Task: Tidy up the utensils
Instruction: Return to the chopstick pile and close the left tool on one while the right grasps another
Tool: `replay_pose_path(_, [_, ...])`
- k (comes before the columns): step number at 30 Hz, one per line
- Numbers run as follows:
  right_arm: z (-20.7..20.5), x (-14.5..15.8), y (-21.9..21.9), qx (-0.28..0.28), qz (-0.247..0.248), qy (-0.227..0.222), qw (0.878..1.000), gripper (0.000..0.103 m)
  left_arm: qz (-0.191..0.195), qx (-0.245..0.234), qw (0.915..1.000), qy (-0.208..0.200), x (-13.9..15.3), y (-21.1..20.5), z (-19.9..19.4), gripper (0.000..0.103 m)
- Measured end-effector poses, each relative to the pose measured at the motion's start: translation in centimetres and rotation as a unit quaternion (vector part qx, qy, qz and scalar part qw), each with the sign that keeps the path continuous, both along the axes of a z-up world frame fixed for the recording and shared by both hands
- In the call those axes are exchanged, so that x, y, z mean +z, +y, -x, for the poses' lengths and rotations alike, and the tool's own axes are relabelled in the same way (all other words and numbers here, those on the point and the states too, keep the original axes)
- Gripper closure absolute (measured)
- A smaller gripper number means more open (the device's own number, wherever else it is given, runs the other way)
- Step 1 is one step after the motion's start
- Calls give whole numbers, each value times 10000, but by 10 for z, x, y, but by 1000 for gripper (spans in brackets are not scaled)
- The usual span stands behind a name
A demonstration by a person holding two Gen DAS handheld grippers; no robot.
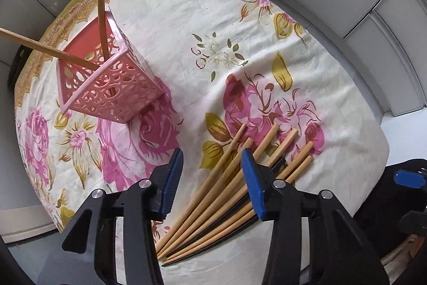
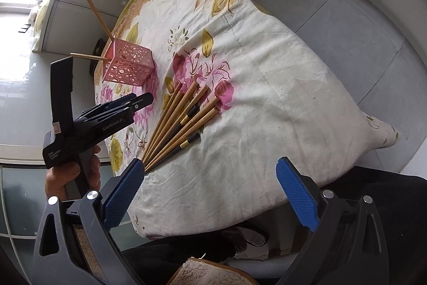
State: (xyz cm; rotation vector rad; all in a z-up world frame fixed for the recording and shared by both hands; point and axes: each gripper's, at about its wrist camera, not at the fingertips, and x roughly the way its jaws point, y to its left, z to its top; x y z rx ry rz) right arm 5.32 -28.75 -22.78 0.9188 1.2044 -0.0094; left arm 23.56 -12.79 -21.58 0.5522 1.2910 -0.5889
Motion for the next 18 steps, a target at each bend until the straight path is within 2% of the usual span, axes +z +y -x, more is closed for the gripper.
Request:
replay_pose_path(1, [-1,-1,-1,-2,-4,13,10000,7,-49,-26,10000,43,-4,-2,-1,60])
replay_pose_path(3, [-3,-3,-2,8,-48,44,10000,7,-104,-59,9998,174,-13,-4,-3,71])
replay_pose_path(4, [-4,-4,-2,14,-80,62,9999,7,-151,-63,9997,207,-17,-5,-5,73])
replay_pose_path(18, [-15,-20,-5,93,-192,246,9995,7,-418,-182,9987,227,-39,-22,-19,73])
